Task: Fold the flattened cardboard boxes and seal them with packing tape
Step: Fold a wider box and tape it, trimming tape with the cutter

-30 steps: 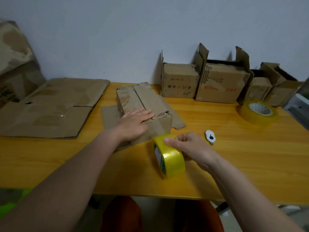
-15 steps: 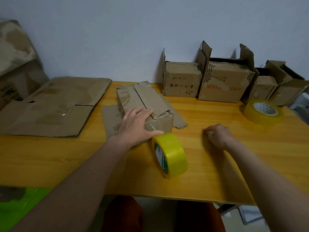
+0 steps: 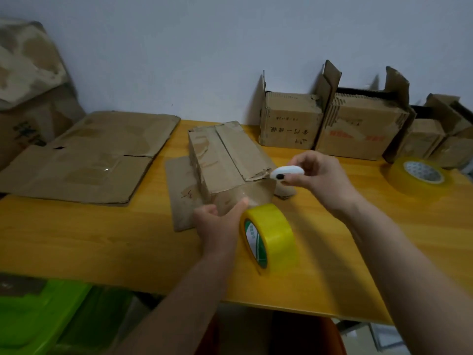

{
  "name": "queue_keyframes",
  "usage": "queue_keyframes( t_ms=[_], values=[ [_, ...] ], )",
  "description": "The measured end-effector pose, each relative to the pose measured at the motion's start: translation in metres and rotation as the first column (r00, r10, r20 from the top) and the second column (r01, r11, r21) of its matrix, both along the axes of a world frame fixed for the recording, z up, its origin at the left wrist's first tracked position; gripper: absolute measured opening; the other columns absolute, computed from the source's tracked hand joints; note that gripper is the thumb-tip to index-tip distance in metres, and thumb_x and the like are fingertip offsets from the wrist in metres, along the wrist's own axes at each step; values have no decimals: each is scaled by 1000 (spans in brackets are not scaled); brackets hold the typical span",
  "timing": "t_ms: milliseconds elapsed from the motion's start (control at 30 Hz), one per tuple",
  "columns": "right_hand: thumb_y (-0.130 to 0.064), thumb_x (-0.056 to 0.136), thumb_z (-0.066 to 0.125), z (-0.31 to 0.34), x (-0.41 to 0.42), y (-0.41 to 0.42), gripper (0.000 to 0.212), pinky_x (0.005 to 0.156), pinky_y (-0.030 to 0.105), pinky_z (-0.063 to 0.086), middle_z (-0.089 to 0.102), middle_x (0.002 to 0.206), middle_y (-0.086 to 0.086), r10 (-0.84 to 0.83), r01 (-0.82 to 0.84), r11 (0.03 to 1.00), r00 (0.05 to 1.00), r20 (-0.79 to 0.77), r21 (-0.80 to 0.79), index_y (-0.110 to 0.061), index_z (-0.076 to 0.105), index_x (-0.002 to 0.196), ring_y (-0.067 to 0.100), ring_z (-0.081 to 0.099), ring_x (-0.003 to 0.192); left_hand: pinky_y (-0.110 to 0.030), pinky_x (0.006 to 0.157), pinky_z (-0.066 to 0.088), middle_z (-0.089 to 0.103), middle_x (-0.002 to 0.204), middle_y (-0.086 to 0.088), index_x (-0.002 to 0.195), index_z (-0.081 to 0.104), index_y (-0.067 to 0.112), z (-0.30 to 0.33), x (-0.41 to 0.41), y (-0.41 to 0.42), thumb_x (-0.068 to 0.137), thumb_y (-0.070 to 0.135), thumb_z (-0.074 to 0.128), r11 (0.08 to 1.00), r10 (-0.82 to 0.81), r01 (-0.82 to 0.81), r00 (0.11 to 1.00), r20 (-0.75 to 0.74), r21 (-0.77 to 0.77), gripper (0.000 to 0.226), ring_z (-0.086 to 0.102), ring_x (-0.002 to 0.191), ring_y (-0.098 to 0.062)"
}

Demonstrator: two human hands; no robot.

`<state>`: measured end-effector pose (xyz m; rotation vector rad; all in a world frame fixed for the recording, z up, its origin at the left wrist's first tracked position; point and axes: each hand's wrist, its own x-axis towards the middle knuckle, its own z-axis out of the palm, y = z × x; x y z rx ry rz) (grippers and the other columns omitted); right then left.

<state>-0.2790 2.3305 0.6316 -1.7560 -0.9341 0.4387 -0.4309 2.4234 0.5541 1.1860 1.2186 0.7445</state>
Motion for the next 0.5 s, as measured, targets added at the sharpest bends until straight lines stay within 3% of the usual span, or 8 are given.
queue_keyframes(
  t_ms=[67, 133, 233, 367, 500],
  values=[
    [2, 79, 72, -4, -12, 12, 19, 80, 37, 52, 68, 92, 13, 62, -62, 998, 996, 71, -9, -14, 64, 85, 26, 63, 85, -24, 57, 44, 65, 103, -5, 114, 60, 9, 0, 8, 7, 79, 37, 76, 926, -137, 178, 980, 141, -333, 48, 62, 81, -13],
    [1, 79, 72, -9, -18, 20, 19, 73, 31, 53, 70, 89, 6, 100, -96, 995, 982, 157, -32, -17, 67, 85, 17, 65, 81, -27, 61, 49, 68, 97, -9, 109, 63, 8, 0, 14, 15, 87, 27, 69, 855, -185, 276, 953, 240, -439, 30, 65, 82, -18],
    [2, 81, 70, -15, -20, 28, 16, 58, 24, 50, 69, 84, 5, 145, -127, 988, 963, 229, -92, -12, 70, 87, 2, 62, 65, -30, 68, 52, 66, 95, -12, 100, 60, 7, -7, 21, 19, 89, 20, 66, 844, -173, 274, 953, 248, -461, 18, 63, 83, -22],
    [-2, 79, 72, -24, -21, 34, 19, 75, 35, 53, 67, 88, -3, 203, -134, 971, 902, 380, -200, -20, 71, 86, 14, 61, 83, -31, 73, 52, 67, 95, -13, 96, 63, 5, -11, 24, 22, 88, 15, 64, 847, -182, 281, 951, 250, -452, 13, 64, 82, -22],
    [-4, 79, 73, -28, -4, 26, 16, 76, 38, 50, 65, 91, -2, 242, -76, 951, 786, 568, -299, -16, 71, 88, 19, 59, 87, -32, 79, 53, 68, 99, -15, 92, 64, 6, -14, 20, 25, 90, 15, 63, 853, -211, 306, 943, 257, -422, 9, 66, 87, -22]
  ],
)
